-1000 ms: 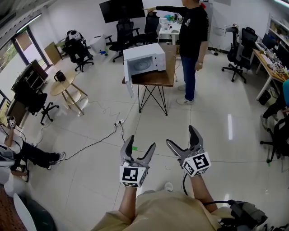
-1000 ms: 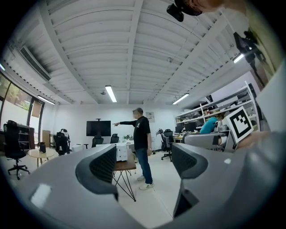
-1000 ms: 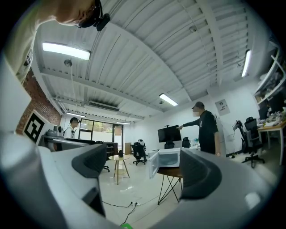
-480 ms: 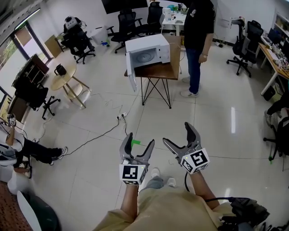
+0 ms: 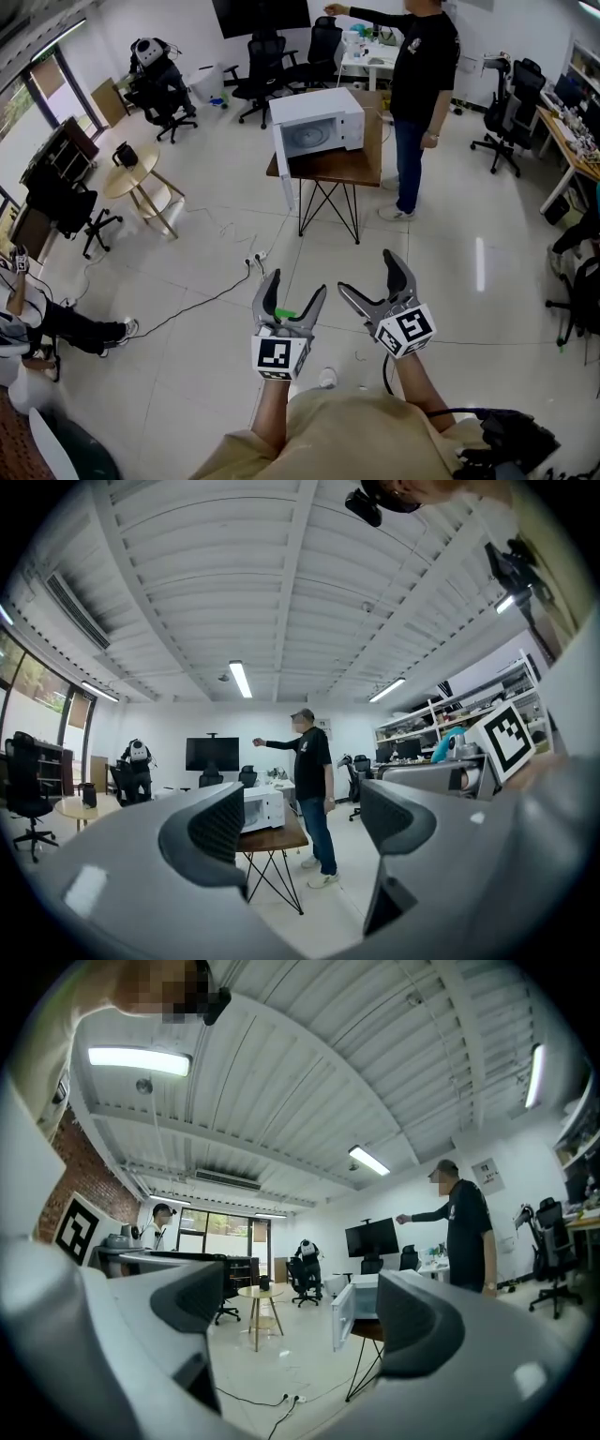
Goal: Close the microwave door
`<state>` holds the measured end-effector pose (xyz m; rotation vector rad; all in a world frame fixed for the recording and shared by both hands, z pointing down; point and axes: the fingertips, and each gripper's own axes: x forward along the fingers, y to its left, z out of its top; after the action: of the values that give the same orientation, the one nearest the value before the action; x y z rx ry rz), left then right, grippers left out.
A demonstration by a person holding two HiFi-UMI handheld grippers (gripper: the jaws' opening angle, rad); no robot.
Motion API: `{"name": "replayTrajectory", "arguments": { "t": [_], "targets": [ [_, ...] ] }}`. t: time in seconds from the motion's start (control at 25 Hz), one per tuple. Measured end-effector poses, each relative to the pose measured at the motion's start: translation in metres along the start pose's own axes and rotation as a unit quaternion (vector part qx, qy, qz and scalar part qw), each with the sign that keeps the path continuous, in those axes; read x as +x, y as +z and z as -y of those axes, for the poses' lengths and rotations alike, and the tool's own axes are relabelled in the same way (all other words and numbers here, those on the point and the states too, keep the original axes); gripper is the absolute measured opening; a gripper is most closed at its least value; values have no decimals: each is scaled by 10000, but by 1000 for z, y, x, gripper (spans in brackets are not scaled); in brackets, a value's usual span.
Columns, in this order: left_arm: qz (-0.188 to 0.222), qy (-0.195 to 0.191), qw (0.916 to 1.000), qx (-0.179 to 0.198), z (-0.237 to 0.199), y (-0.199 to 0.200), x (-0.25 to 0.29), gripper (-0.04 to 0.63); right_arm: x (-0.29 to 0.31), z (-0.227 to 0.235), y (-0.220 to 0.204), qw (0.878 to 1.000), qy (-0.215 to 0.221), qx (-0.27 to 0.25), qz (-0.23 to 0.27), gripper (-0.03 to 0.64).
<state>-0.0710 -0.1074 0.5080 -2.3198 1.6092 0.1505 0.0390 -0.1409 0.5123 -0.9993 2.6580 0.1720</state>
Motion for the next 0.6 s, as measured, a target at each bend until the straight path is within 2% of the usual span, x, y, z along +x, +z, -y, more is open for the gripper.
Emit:
{"name": "replayTrajectory", "arguments": {
  "t": [0.32, 0.4, 0.6],
  "targets": [
    [124, 12, 9996, -242, -63, -22, -10, 391, 44, -31, -24, 9999, -62, -101, -76, 499],
    [204, -13, 9990, -401, -75, -20, -7, 391, 53, -29, -29, 9998, -113, -112, -143, 499],
    [229, -96, 9987, -445, -82, -17, 16, 390, 69, -13, -30, 9996, -225, -58, -140, 497]
  ]
}}
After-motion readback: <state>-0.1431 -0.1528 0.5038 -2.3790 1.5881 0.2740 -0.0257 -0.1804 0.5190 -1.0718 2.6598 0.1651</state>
